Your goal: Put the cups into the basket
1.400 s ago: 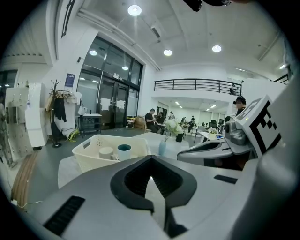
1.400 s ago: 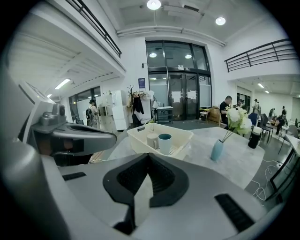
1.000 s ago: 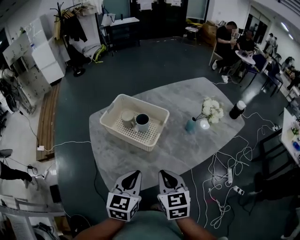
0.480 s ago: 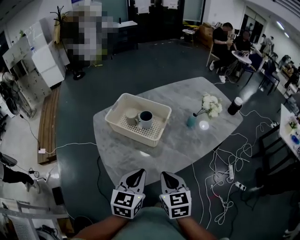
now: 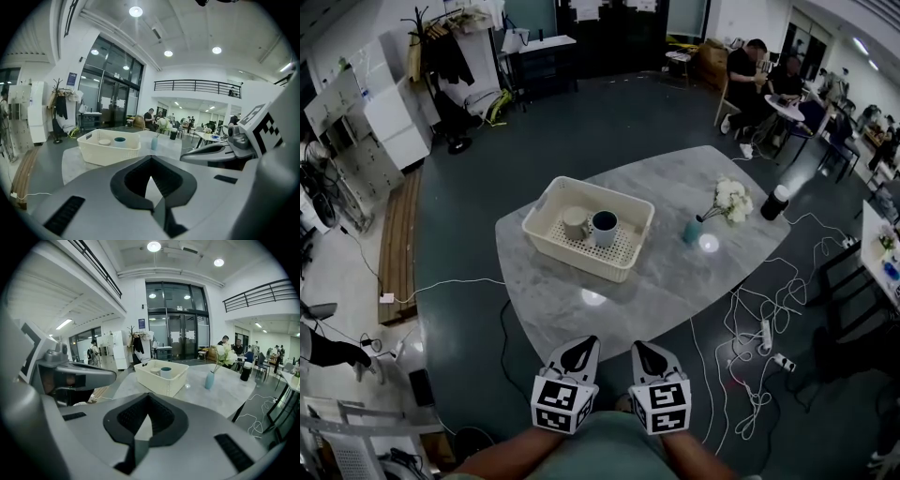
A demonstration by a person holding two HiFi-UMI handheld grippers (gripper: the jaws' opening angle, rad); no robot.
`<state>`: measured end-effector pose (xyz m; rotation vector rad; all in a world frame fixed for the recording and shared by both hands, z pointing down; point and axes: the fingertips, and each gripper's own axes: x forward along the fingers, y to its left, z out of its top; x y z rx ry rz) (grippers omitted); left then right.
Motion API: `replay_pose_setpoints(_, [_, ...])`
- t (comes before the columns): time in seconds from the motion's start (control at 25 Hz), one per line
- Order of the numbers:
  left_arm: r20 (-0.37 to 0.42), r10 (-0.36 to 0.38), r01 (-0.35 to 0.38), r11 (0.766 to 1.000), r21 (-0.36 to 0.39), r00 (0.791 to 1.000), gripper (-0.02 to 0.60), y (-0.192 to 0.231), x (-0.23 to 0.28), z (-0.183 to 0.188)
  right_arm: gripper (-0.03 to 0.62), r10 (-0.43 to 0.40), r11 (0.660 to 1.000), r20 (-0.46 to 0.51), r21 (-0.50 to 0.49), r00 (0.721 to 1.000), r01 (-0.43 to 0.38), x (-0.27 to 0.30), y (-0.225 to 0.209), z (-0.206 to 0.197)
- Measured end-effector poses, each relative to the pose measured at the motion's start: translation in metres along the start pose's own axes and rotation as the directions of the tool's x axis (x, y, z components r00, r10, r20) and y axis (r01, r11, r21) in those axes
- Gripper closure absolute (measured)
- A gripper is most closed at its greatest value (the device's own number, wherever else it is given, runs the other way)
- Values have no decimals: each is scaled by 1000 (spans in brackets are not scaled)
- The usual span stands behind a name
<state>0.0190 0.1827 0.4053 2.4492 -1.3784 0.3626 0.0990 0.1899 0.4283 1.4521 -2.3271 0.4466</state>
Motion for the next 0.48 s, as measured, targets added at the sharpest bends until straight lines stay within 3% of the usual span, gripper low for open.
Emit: replay_pose_setpoints(0.48, [7,-13,13,1000,11,1000,574,16,-5,5,582,-15,1000,17,-12,1000,15,8,14,10])
